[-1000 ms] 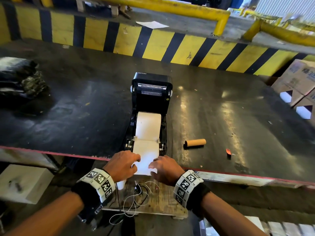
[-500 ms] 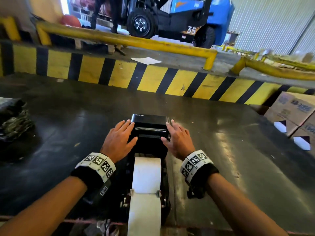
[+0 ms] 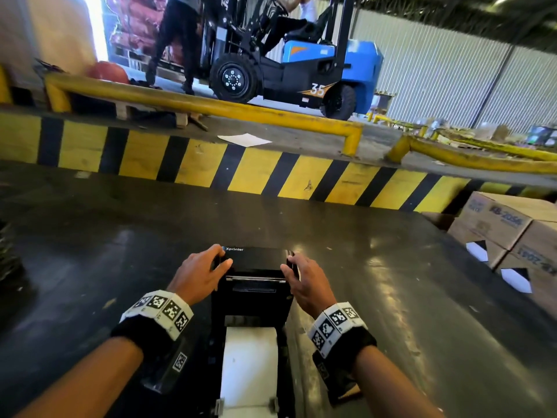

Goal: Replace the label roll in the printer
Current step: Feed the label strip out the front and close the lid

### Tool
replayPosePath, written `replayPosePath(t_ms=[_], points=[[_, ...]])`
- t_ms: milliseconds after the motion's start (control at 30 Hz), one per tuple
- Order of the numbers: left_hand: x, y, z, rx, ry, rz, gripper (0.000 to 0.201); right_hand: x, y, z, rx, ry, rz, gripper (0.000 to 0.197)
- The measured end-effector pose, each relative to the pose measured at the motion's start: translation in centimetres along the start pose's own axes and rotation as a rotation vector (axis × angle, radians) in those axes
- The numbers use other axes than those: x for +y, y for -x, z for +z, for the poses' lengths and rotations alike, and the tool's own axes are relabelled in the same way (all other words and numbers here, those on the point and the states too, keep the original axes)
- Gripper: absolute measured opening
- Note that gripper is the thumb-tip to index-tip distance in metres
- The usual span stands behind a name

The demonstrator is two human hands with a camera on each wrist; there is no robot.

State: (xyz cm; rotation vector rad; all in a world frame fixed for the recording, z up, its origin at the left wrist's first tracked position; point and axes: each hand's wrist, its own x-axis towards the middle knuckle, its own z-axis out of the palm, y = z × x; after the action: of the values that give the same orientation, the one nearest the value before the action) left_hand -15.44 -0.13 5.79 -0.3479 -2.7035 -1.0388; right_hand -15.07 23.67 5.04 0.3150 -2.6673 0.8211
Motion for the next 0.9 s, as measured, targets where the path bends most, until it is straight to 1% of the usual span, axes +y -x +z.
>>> replayPosePath(t_ms=[67,133,167,233,267,333,400,500,600,700,800,900], points=[[0.0,0.8,-0.4,0.011,0.044,-0.002,0.02,0.1,1.0,-0.3,0.051,-0.088,-0.022,0.022],[0.0,1.8,-0.9,0.002,0.079,-0.012,0.019,0.5,2.2,-0.4,0.058,-0.158,-0.037,0.024],[0.0,2.2,-1.2,-0.004,0.091,-0.009,0.024,0.7,2.8,-0.6,0.045,-0.184,-0.042,0.029],[0.1,3.6,-1.3,-0.02,0.096,-0.017,0.049,1.1,4.5,-0.9,-0.022,-0.223,-0.044,0.047],[0.2,4.3,-1.4,-0.032,0.097,-0.021,0.056,1.2,5.4,-1.1,-0.057,-0.233,-0.037,0.057],[0.6,6.2,-1.0,-0.057,0.101,-0.017,0.055,1.4,7.4,-1.2,-0.113,-0.252,-0.02,0.067],[0.8,8.3,-0.5,-0.064,0.096,-0.015,0.048,1.4,9.6,-1.1,-0.139,-0.262,-0.018,0.066],[1.1,11.5,0.4,-0.037,0.049,0.017,0.043,1.4,12.3,-0.8,-0.139,-0.253,-0.024,0.054],[1.2,15.1,1.8,-0.01,-0.027,0.041,0.036,1.5,15.1,-0.3,-0.132,-0.212,-0.026,0.046],[1.1,18.8,3.8,0.0,-0.092,0.02,0.031,1.5,18.3,0.7,-0.154,-0.205,-0.01,0.036],[0.9,21.8,5.6,-0.059,-0.097,-0.041,0.04,1.5,21.1,1.9,-0.171,-0.178,-0.013,0.03],[1.0,23.5,6.9,-0.063,-0.078,-0.087,0.056,1.1,22.3,2.6,-0.154,-0.119,0.011,0.04]])
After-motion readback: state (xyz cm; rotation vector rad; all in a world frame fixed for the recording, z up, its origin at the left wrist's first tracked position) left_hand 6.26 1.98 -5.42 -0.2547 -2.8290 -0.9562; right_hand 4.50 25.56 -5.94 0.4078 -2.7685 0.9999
